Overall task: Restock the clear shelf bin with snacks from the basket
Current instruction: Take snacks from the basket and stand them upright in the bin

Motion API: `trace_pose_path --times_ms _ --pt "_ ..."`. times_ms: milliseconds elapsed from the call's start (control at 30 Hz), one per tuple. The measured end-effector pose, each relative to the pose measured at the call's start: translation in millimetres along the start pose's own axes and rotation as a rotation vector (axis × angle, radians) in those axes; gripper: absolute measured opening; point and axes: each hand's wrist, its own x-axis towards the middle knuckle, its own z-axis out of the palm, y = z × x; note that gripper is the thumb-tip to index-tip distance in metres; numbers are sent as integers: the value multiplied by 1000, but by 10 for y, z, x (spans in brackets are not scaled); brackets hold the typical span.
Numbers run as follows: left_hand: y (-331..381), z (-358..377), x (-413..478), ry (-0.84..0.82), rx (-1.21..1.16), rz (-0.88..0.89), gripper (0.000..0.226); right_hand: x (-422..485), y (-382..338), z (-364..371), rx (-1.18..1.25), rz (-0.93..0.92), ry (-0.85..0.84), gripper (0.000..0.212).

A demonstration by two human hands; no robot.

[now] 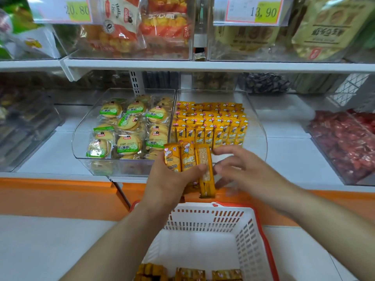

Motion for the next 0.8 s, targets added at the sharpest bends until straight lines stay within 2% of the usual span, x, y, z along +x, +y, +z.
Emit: trace_pose_path --times_ms 133,233,333,433,500,567,667,800 --pt "-41 81 -91 -16 -36 3 70 -101 20 72 -160 -49 43 61" --pt "-68 92 -135 -53 -86 19 62 -131 50 47 -237 -97 47 69" --pt "-55 79 -166 -85 -167 13 55 -125 83 -25 -114 -80 27 62" --pt "-50 68 -162 -102 -149 17 52 -92 60 -86 237 -12 -35 47" --pt "-67 75 -158 -84 -122 13 58 -86 44 -71 464 41 -60 49" --pt "-99 86 -152 -61 -105 5 62 -74 41 -29 592 85 -67 51" --pt "-116 98 -133 -22 -100 21 62 -67 23 34 608 102 -121 29" --pt "-107 91 -118 -29 -72 46 61 -77 60 57 523 122 -146 39"
